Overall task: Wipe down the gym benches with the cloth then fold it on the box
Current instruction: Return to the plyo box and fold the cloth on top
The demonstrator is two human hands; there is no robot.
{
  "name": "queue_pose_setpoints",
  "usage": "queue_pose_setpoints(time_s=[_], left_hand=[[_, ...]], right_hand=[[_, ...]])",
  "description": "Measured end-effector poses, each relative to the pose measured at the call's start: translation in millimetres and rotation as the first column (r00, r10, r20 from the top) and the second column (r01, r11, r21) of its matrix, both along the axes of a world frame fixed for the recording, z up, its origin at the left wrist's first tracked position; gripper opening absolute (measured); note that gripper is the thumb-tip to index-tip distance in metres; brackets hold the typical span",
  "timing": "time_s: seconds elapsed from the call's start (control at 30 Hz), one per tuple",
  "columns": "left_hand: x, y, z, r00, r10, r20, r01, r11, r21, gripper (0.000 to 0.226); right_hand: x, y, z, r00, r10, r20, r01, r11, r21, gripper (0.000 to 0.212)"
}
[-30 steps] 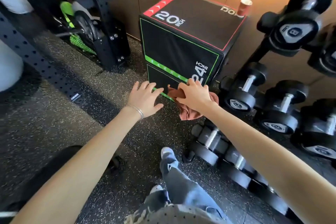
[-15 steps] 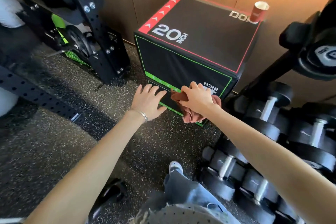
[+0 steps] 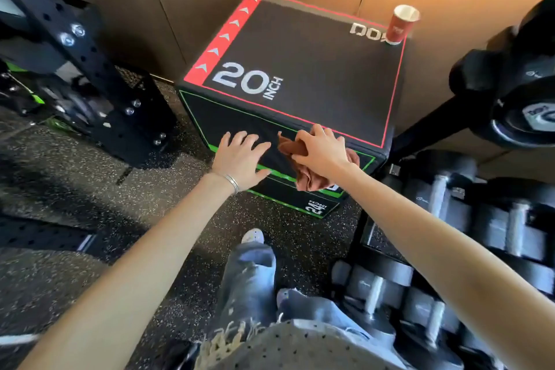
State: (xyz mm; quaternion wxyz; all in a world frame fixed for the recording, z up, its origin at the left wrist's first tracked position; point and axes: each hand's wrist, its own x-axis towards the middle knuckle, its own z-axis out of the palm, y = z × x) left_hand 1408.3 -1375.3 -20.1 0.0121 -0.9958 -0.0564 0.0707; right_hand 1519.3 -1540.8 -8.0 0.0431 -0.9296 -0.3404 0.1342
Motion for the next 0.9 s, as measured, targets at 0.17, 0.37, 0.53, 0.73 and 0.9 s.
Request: queue_pose_setpoints(time_s=[0.17,0.37,0.53,0.73,0.9], left_hand=[[50,54,2,0.998,-0.062,0.004,0.062,0.998,0.003,0.063],[102,97,6,0.985,-0.170,-0.023,0.170,0.985,0.013,0.064],[129,109,4,0.974,-0.224,-0.027,0.224,0.974,-0.014,0.064],[161,119,-6,0.971,-0.234,-0.052,0.231,0.972,-0.051,0.064],[184,116,-16,0.969,-0.243,-0.049,0.239,0.969,-0.065,0.064]], right_hand=[[40,43,-2,0.995,-0.100,0.026,0.100,0.995,0.020,0.037],[82,82,0,0.971,-0.238,-0.005,0.238,0.971,0.029,0.039],[110,102,3,0.959,-0.283,-0.008,0.283,0.959,0.034,0.037],[148,119,-1,0.952,-0.306,0.030,0.305,0.952,0.039,0.039],[173,113,-19,0.960,-0.250,-0.130,0.250,0.968,-0.017,0.054]])
